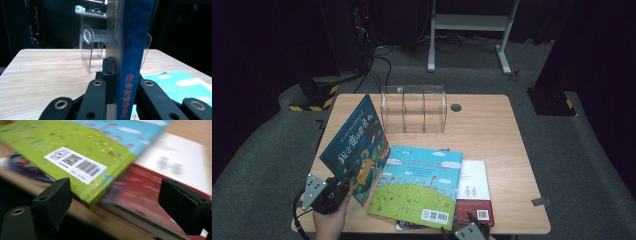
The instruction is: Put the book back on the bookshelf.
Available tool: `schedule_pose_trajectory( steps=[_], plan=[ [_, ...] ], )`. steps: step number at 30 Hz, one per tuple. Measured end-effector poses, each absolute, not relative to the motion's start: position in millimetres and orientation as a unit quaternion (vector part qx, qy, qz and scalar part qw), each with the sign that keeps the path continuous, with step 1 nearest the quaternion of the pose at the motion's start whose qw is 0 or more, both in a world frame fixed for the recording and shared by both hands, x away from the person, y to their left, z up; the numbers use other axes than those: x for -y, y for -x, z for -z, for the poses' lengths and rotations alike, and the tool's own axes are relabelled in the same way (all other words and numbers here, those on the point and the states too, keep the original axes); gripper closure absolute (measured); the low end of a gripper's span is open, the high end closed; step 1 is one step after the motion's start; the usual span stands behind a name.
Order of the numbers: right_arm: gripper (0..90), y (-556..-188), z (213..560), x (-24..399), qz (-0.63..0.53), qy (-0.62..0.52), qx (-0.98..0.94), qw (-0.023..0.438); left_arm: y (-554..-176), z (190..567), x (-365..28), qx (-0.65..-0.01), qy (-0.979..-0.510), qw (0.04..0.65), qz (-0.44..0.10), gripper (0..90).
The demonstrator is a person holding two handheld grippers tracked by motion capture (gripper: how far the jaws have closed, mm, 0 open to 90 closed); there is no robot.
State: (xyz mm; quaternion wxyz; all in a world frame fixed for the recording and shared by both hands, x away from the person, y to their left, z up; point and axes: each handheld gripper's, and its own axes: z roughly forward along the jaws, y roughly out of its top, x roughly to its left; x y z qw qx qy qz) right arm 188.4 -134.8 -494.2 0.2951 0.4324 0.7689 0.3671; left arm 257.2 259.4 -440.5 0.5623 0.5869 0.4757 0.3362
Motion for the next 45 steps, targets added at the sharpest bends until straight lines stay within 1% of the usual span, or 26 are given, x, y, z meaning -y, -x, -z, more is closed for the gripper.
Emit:
schedule_pose_trajectory(
  steps=[4,6,7,10,13,16,17,21,23,24,25,26,29,31,32,33,34,37,45],
  plan=[
    [13.4,-202,491,161,-0.349,-0.471,-0.746,0.315,-257,440,-258,-0.474,-0.588,0.562,-0.337,82.0],
    [17.6,-205,487,169,-0.343,-0.48,-0.737,0.33,-257,440,-258,-0.475,-0.587,0.561,-0.338,82.0],
    [20.0,-205,484,173,-0.348,-0.482,-0.733,0.332,-257,441,-258,-0.476,-0.587,0.56,-0.34,82.1],
    [22.6,-203,470,179,-0.383,-0.479,-0.717,0.33,-258,441,-259,-0.475,-0.582,0.561,-0.348,82.9],
    [25.0,-207,461,172,-0.411,-0.468,-0.714,0.32,-260,439,-260,-0.472,-0.578,0.563,-0.354,83.2],
    [26.7,-224,459,154,-0.422,-0.455,-0.72,0.309,-265,435,-260,-0.473,-0.574,0.567,-0.354,83.4],
    [28.8,-233,461,145,-0.426,-0.451,-0.722,0.307,-266,434,-260,-0.473,-0.574,0.567,-0.354,83.4],
    [30.5,-257,471,120,-0.41,-0.438,-0.742,0.299,-275,425,-260,-0.469,-0.579,0.565,-0.355,83.4],
    [31.1,-264,480,114,-0.384,-0.443,-0.755,0.293,-280,420,-258,-0.462,-0.583,0.564,-0.358,83.4],
    [34.2,-266,484,114,-0.376,-0.443,-0.76,0.292,-282,418,-257,-0.461,-0.583,0.565,-0.358,83.4],
    [40.7,-263,487,114,-0.369,-0.435,-0.759,0.314,-285,416,-256,-0.459,-0.583,0.565,-0.359,83.4],
    [40.9,-261,488,115,-0.363,-0.428,-0.759,0.329,-287,414,-256,-0.459,-0.583,0.566,-0.359,83.4],
    [44.3,-260,484,123,-0.36,-0.447,-0.755,0.317,-291,409,-255,-0.456,-0.578,0.57,-0.366,83.4],
    [42.6,-258,485,124,-0.362,-0.445,-0.751,0.326,-292,406,-255,-0.453,-0.573,0.572,-0.373,83.4],
    [36.0,-257,485,125,-0.361,-0.453,-0.745,0.331,-293,403,-255,-0.45,-0.571,0.572,-0.38,83.4],
    [32.1,-259,486,131,-0.373,-0.474,-0.736,0.307,-294,402,-256,-0.448,-0.57,0.572,-0.384,83.4],
    [30.9,-260,487,134,-0.381,-0.481,-0.732,0.298,-295,401,-256,-0.447,-0.569,0.572,-0.387,83.4],
    [30.9,-259,488,140,-0.39,-0.485,-0.726,0.293,-301,398,-256,-0.445,-0.564,0.576,-0.39,83.4],
    [31.0,-258,489,143,-0.398,-0.487,-0.722,0.289,-321,395,-244,-0.439,-0.569,0.573,-0.394,83.3]
  ],
)
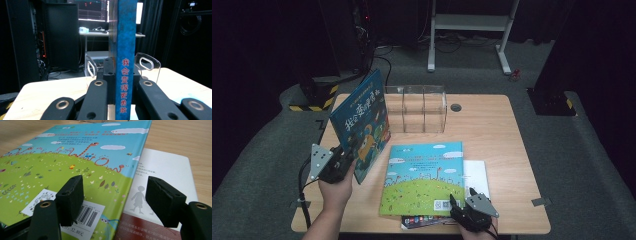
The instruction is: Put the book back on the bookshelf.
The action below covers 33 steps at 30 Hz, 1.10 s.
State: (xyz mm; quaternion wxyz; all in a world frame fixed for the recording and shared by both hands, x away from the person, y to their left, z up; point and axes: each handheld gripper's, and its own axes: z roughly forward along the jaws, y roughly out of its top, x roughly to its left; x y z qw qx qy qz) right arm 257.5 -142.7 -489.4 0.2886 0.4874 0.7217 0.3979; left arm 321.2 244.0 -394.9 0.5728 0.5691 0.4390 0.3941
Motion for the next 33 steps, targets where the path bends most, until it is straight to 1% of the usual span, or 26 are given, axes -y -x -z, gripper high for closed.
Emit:
schedule_pose_trajectory(
  steps=[6,19,25,33],
  plan=[
    [31.1,-257,490,143,-0.4,-0.486,-0.721,0.291,-343,396,-232,-0.44,-0.56,0.573,-0.404,83.3],
    [31.1,-257,491,145,-0.405,-0.482,-0.721,0.289,-393,408,-216,-0.451,-0.553,0.575,-0.4,83.4],
    [31.1,-257,491,145,-0.408,-0.484,-0.719,0.286,-410,413,-209,-0.448,-0.549,0.578,-0.404,83.3],
    [31.0,-258,492,147,-0.41,-0.482,-0.72,0.284,-429,413,-203,-0.455,-0.534,0.577,-0.418,83.3]
  ],
)
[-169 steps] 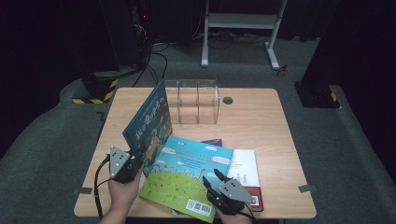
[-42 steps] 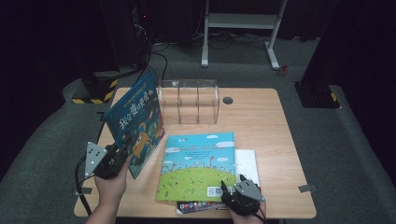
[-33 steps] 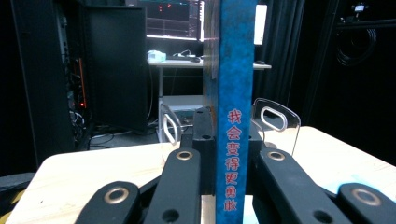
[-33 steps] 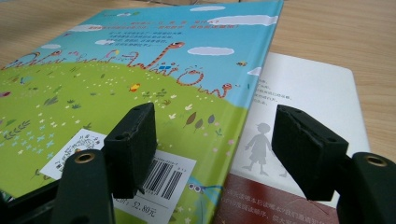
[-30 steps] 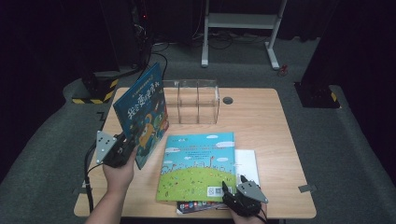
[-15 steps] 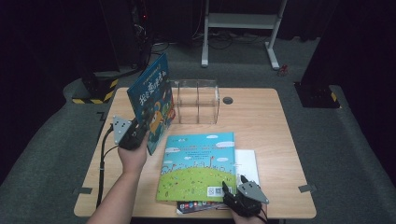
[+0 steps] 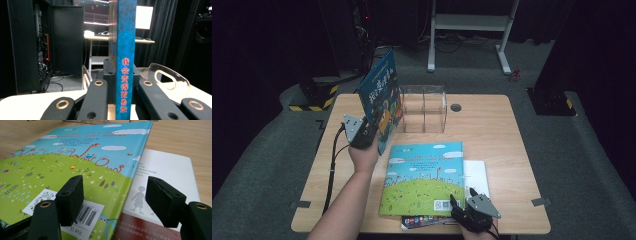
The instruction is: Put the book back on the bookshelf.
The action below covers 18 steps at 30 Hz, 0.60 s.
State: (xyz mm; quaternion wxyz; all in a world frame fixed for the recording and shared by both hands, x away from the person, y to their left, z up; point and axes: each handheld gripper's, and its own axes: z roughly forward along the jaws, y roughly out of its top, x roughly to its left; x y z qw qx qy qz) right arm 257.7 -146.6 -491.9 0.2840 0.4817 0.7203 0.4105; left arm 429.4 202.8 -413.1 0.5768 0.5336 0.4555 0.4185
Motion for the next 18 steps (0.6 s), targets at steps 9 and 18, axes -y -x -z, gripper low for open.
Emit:
schedule_pose_trajectory(
  steps=[9,18],
  plan=[
    [31.0,-258,492,147,-0.413,-0.483,-0.72,0.28,-446,417,-195,-0.461,-0.531,0.57,-0.425,83.3],
    [31.0,-258,492,148,-0.415,-0.482,-0.72,0.278,-458,425,-192,-0.469,-0.532,0.564,-0.423,83.3]
  ],
)
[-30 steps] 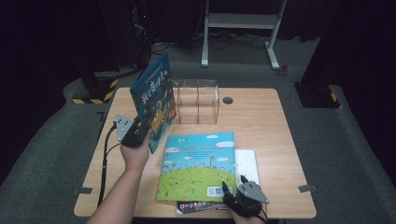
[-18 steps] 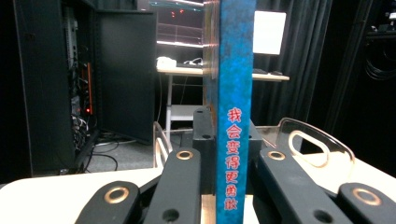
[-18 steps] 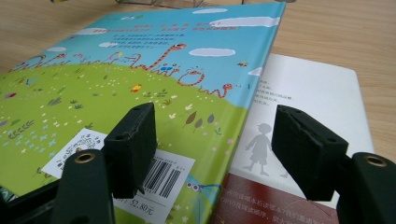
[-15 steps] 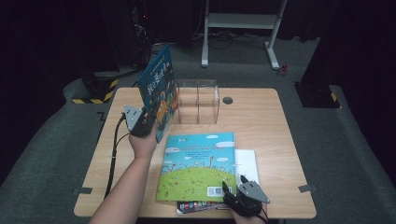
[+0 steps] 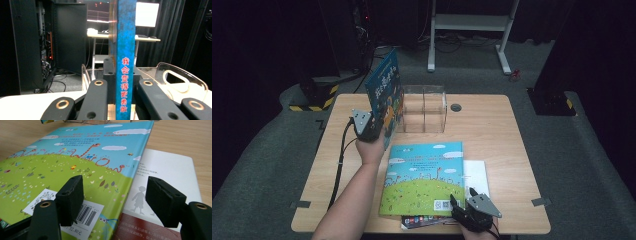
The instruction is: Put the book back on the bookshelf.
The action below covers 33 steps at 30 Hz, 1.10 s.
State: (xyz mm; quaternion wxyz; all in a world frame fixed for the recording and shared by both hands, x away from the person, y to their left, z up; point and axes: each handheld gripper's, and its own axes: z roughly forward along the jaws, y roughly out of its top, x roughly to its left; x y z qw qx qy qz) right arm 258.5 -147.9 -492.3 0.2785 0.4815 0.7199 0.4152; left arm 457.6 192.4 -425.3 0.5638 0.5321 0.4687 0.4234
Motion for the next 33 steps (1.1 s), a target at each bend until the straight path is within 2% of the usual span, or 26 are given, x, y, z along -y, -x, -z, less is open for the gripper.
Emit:
schedule_pose_trajectory(
  steps=[33],
  plan=[
    [31.5,-257,493,147,-0.416,-0.482,-0.718,0.284,-461,446,-196,-0.482,-0.503,0.579,-0.424,82.9]
  ],
)
